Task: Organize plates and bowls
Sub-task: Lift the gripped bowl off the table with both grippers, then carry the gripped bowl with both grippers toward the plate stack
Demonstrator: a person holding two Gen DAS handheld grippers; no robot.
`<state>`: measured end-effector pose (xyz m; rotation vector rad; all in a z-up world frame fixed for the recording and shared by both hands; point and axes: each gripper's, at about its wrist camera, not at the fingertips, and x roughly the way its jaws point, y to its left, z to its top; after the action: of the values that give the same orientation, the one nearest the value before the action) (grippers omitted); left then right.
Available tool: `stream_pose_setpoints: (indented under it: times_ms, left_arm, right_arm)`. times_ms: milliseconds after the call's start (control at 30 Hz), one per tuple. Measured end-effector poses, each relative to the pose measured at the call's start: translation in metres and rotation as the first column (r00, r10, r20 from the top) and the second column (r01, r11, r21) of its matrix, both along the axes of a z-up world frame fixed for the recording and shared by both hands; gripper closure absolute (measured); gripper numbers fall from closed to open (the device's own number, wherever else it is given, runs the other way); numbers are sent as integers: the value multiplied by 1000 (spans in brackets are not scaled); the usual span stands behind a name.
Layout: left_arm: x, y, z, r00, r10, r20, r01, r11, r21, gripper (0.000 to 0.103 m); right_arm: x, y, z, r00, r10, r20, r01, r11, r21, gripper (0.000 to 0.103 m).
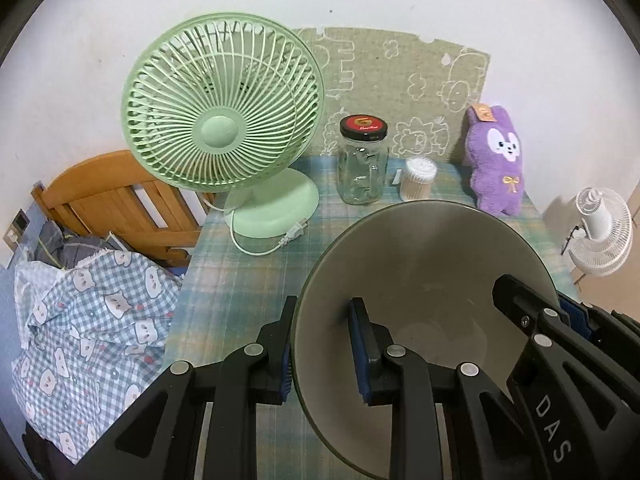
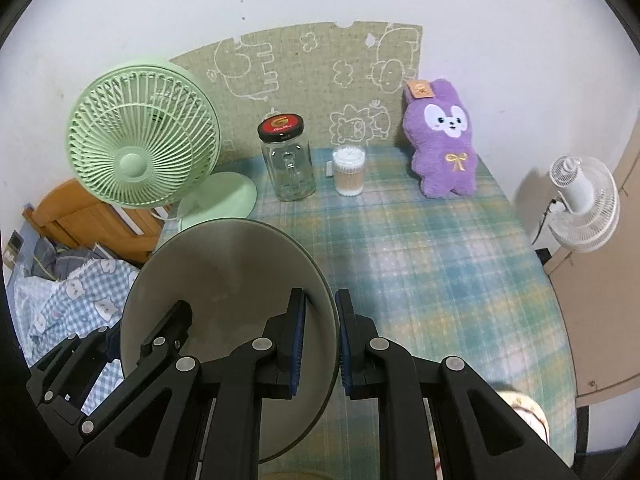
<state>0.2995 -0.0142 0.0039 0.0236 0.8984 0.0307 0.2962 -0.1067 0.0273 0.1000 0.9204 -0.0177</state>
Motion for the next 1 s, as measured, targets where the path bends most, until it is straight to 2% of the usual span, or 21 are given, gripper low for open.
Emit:
stream_pose_setpoints:
  times_ms: [533,767,1000]
  left_arm:
    - [-70,6,6,998,-57,4,57,998,-16,80]
    - [-94,5,-3,997,-81,-3,81,997,-20,80]
    - [-111,2,-21,994,-101,-40,101,995,-19,80]
  right_arm:
    - [-81,6,8,998,-56,3,56,998,-16,85]
    - [-108,7,1,997,-76,-5,75,997,-22,85]
    - [-129,4,-21,994,-98,-45,97,995,-18,85]
